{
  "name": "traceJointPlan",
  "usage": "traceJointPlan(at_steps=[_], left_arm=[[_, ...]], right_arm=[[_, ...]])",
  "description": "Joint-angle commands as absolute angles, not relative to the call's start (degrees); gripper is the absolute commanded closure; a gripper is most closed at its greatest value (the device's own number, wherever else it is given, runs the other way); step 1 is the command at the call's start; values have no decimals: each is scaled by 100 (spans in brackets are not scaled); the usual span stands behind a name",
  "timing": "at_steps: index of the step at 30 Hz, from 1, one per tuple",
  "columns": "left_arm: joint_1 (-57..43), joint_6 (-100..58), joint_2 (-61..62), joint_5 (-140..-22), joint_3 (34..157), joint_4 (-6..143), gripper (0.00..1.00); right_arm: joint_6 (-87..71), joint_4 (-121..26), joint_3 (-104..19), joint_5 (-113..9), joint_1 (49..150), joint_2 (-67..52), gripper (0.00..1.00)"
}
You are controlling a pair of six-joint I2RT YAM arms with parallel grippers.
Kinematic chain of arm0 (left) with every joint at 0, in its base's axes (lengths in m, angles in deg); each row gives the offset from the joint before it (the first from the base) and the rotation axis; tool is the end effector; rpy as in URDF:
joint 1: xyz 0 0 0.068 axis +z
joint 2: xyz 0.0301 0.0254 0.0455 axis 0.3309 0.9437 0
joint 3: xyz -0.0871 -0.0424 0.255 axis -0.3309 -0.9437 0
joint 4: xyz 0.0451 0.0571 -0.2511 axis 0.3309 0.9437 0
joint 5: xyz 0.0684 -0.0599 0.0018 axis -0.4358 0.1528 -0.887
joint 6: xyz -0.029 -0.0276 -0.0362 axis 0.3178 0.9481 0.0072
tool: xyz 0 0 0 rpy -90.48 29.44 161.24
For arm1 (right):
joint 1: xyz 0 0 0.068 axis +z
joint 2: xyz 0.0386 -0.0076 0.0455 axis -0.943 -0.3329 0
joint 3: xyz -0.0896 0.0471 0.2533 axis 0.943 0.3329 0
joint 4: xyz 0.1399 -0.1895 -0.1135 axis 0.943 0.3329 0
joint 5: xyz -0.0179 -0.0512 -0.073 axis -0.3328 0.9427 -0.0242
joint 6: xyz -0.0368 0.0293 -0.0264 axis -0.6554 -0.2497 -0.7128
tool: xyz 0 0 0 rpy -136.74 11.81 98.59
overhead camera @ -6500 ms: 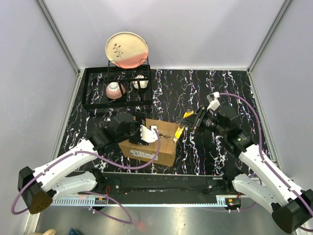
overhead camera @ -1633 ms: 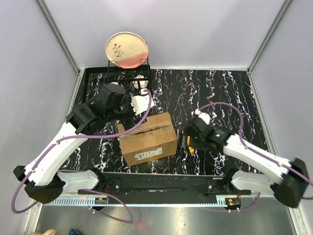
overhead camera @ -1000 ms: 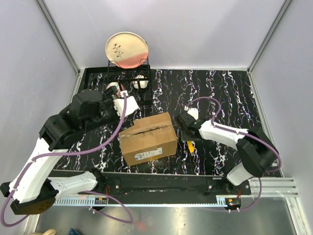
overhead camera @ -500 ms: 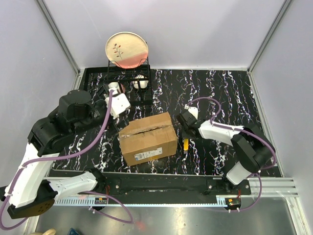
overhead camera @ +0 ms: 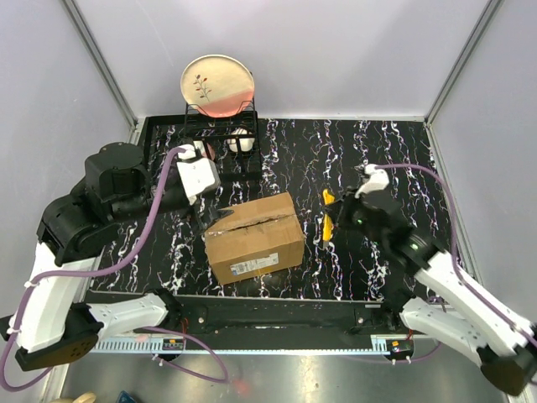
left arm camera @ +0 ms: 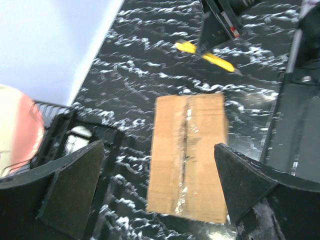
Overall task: Unpack the express box
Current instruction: Pick up the knife from the center of the board, then cut the express box at the center of the board.
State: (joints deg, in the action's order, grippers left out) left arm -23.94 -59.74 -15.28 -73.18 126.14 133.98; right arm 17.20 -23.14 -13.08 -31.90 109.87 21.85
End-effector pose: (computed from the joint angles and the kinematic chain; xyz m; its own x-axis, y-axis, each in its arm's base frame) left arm 0.0857 -0.0941 0.5155 0.1570 0.4452 -0.8816 0.8687 0.3624 0.3377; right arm 0.1598 0.1208 0.3017 -0.5845 0.1932 -0.7881 -0.1907 0.9113 0.3648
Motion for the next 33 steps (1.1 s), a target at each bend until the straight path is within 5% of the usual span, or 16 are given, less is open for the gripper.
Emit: traceJointPlan(at_steps=[1, 5, 15, 18, 22, 33], left_arm=[[-2374, -5479, -1439, -5783, 12626, 12827, 1], [-2374, -5013, -1237, -4913, 12381, 12528, 1], [-2304, -2990, -763, -2347, 12116, 10656, 1], [-2155, -1510, -735, -1680, 11661, 9176, 1], [-2110, 1602, -692, -1334, 10667, 5248, 1], [-2453, 1782, -296, -1431, 10718, 4855, 1]], right_arm=[[1569, -3235, -1448, -3898, 10975, 3470, 100], [1814, -5053, -1254, -4442, 10975, 4246, 97], [2465, -6962, -2599, -7333, 10984, 2954, 100], [2571, -7236, -2766, -7868, 10984, 2902, 100], [2746, -7499, -3108, -8406, 10976, 2673, 100], [3133, -8914, -3039, -8583, 10975, 2331, 100]])
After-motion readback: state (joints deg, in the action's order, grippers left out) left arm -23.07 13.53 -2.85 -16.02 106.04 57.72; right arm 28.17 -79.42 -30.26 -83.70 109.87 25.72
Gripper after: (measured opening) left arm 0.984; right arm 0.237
